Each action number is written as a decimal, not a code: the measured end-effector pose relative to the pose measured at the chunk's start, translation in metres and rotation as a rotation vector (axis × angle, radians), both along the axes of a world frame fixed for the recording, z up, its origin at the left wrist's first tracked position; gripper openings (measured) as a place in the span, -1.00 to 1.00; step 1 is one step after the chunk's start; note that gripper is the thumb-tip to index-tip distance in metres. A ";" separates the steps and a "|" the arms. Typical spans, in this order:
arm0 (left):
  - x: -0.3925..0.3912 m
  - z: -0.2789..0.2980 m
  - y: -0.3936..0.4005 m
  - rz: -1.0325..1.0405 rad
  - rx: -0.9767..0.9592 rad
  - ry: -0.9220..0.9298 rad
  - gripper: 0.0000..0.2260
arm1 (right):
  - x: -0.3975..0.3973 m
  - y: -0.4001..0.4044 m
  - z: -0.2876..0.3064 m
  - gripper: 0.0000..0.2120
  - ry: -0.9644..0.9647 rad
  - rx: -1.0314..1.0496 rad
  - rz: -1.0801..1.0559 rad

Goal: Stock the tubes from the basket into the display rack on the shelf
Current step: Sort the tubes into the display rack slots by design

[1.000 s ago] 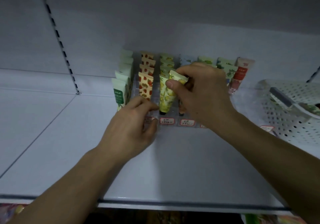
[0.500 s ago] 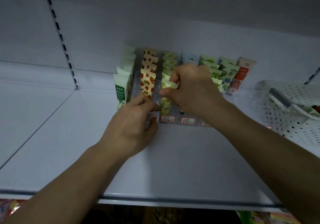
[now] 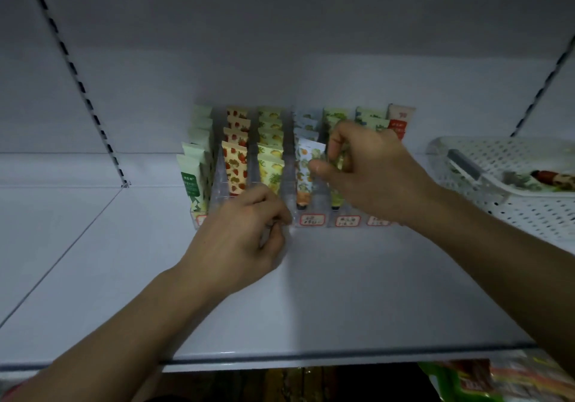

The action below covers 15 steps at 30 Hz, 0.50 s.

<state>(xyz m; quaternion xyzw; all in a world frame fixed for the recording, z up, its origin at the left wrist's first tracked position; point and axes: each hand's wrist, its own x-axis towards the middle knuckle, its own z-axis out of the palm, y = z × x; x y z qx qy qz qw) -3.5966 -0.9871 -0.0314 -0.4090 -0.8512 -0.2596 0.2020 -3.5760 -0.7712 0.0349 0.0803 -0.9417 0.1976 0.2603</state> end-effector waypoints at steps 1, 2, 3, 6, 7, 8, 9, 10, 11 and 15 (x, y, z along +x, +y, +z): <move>0.000 0.003 0.008 -0.034 -0.023 0.002 -0.82 | 0.003 0.014 0.002 -0.73 0.006 0.016 0.005; -0.001 0.007 0.018 -0.067 -0.040 0.008 -0.83 | 0.007 0.027 0.004 -0.75 0.012 0.030 0.010; -0.002 0.011 0.028 -0.101 -0.054 0.020 -0.84 | 0.010 0.041 0.007 -0.77 0.018 0.049 0.010; -0.001 0.023 0.065 -0.183 -0.086 0.049 -0.85 | 0.020 0.084 0.018 -0.79 0.035 0.147 -0.060; -0.001 0.027 0.079 -0.197 -0.088 0.052 -0.84 | 0.024 0.099 0.021 -0.79 0.024 0.190 -0.099; 0.000 0.030 0.092 -0.210 -0.086 0.057 -0.84 | 0.027 0.115 0.025 -0.79 -0.001 0.226 -0.139; 0.000 0.033 0.106 -0.223 -0.086 0.061 -0.83 | 0.031 0.132 0.029 -0.80 -0.034 0.250 -0.175; 0.000 0.035 0.119 -0.240 -0.090 0.064 -0.82 | 0.035 0.148 0.032 -0.80 -0.070 0.266 -0.212; 0.001 0.037 0.133 -0.263 -0.093 0.066 -0.82 | 0.039 0.164 0.036 -0.81 -0.102 0.277 -0.250; 0.001 0.044 0.189 -0.363 -0.023 0.031 -0.84 | 0.054 0.228 0.046 -0.84 -0.228 0.308 -0.383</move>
